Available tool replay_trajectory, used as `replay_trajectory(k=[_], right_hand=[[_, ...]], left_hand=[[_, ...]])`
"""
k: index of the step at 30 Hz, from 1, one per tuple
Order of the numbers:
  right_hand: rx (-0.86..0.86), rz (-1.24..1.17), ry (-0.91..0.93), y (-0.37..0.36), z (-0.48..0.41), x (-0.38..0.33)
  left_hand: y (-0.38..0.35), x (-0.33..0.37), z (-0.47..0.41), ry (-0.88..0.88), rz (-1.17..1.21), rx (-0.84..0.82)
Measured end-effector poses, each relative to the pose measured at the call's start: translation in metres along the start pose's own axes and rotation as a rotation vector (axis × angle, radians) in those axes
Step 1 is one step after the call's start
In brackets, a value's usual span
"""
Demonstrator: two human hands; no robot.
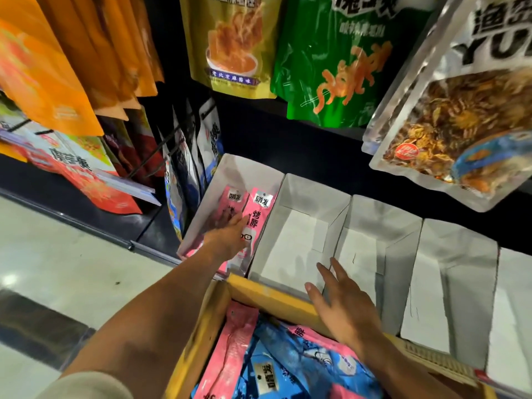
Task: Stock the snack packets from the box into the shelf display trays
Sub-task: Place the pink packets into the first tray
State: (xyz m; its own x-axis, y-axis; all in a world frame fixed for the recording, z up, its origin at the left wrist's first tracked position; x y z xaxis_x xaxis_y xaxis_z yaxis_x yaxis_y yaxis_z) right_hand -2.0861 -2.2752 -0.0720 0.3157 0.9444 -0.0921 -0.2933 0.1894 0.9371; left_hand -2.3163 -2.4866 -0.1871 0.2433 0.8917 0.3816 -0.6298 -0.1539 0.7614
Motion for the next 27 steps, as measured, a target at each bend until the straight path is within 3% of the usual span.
replay_trajectory(k=[7, 11, 22, 27], right_hand=[[0.008, 0.022, 0.0, -0.001, -0.001, 0.001], [-0.003, 0.033, 0.001, -0.001, -0.002, 0.0], [0.04, -0.025, -0.019, -0.002, 0.001, 0.002], [-0.025, -0.003, -0.027, -0.002, 0.001, 0.002]], left_hand=[[-0.003, 0.0, -0.003, -0.05, -0.215, -0.107], [0.002, 0.001, -0.004, -0.008, -0.062, -0.104], [0.034, 0.022, 0.04, -0.116, -0.076, 0.118], [0.055, 0.033, 0.083, -0.198, -0.029, 0.222]])
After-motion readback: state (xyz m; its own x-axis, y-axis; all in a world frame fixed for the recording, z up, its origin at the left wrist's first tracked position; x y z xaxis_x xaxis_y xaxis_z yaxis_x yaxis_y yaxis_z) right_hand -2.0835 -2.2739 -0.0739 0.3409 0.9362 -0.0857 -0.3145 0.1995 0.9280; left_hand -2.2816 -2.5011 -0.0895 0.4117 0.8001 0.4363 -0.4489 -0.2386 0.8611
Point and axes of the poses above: each hand's wrist, its own z-axis away from the middle knuckle, its own y-axis out of the back of the hand, x = y × z, the point moved 6 cm from there along -z, towards the middle knuckle, and after that the axes turned 9 degrees about z, right-handed, at the moved point
